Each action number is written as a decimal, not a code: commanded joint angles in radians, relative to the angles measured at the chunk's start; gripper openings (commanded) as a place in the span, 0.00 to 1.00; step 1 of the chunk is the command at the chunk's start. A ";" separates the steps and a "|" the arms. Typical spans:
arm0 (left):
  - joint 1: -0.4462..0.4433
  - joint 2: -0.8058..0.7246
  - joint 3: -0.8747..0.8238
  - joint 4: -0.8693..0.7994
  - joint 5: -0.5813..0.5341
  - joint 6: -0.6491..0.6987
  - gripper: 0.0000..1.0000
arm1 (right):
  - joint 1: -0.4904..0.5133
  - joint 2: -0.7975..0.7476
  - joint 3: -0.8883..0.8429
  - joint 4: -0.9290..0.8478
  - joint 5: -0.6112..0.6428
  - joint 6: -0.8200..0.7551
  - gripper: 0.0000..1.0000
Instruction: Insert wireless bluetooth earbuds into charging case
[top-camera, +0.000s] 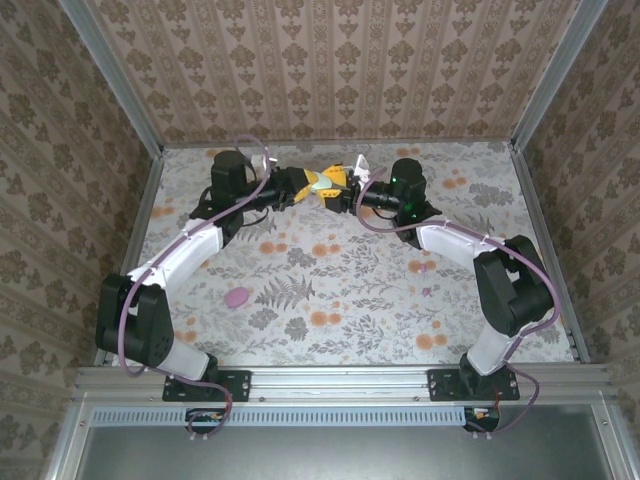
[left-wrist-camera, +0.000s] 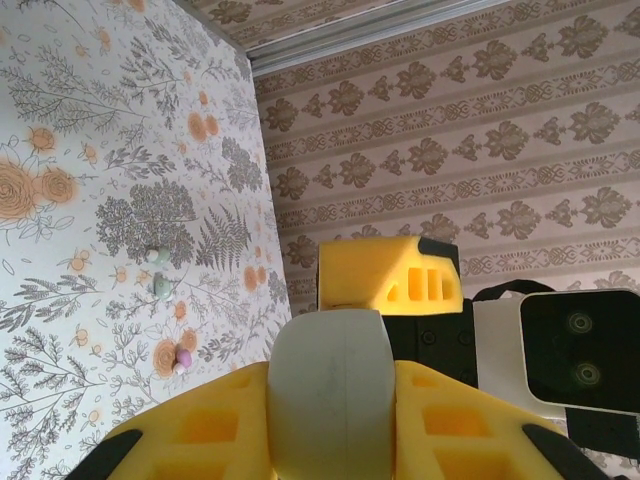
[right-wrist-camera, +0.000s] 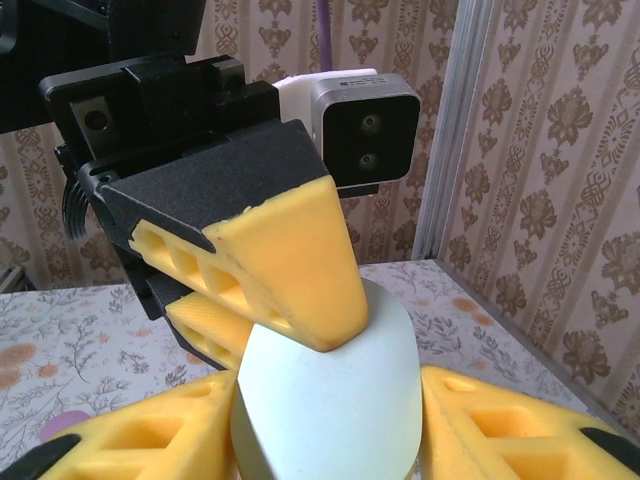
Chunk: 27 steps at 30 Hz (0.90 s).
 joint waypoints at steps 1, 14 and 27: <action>-0.007 -0.035 0.017 0.023 0.012 0.000 0.22 | 0.001 -0.001 0.018 0.003 -0.011 0.001 0.56; -0.005 -0.044 0.016 0.009 0.004 0.014 0.22 | -0.012 -0.029 -0.007 -0.027 -0.011 -0.026 0.52; -0.006 -0.046 0.019 -0.009 0.000 0.024 0.22 | -0.014 -0.041 -0.016 0.024 0.002 0.010 0.56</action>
